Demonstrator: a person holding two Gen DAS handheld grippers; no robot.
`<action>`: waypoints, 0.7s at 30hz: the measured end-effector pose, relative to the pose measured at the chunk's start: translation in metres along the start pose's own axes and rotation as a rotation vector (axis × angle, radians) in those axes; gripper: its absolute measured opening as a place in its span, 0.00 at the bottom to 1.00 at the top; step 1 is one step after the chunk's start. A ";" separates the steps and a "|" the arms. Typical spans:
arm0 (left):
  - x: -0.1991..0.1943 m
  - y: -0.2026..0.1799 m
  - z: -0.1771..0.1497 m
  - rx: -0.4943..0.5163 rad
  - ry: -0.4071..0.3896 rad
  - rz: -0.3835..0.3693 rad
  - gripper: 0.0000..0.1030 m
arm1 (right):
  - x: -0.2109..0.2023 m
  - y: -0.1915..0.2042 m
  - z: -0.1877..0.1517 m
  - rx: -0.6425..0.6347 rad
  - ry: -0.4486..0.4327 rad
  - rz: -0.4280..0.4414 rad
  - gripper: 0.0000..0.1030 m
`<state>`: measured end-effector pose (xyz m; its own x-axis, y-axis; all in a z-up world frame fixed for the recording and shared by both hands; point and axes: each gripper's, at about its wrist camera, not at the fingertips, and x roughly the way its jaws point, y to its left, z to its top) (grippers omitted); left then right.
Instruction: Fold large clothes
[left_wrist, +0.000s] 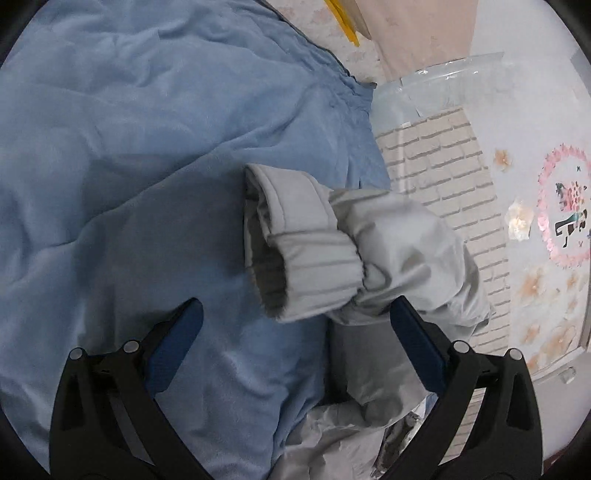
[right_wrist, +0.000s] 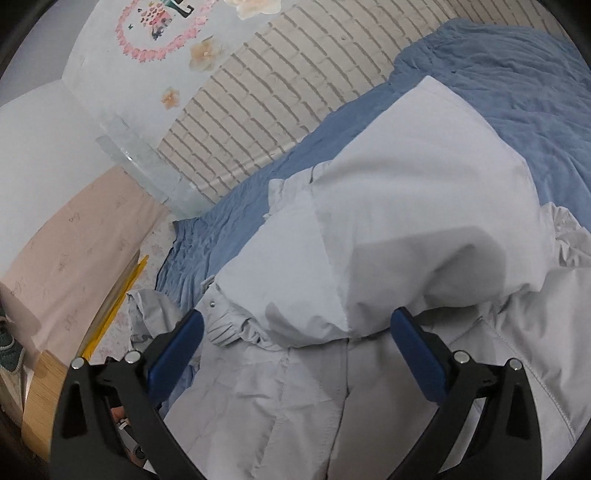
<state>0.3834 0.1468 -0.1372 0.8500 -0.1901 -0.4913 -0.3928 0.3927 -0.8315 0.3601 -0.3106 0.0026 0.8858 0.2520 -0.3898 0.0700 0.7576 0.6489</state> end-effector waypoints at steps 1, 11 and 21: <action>0.004 0.001 0.000 -0.006 0.007 -0.007 0.97 | -0.002 0.000 0.000 0.006 -0.023 -0.006 0.98; -0.007 0.042 0.016 -0.313 -0.075 -0.207 0.97 | -0.003 0.003 -0.004 -0.028 -0.024 -0.025 0.98; 0.021 0.015 0.014 -0.302 -0.013 -0.389 0.96 | -0.001 0.000 -0.008 -0.018 -0.019 -0.031 0.98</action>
<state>0.4002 0.1614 -0.1558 0.9573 -0.2592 -0.1278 -0.1280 0.0165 -0.9916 0.3555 -0.3061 -0.0028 0.8917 0.2170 -0.3972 0.0897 0.7754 0.6251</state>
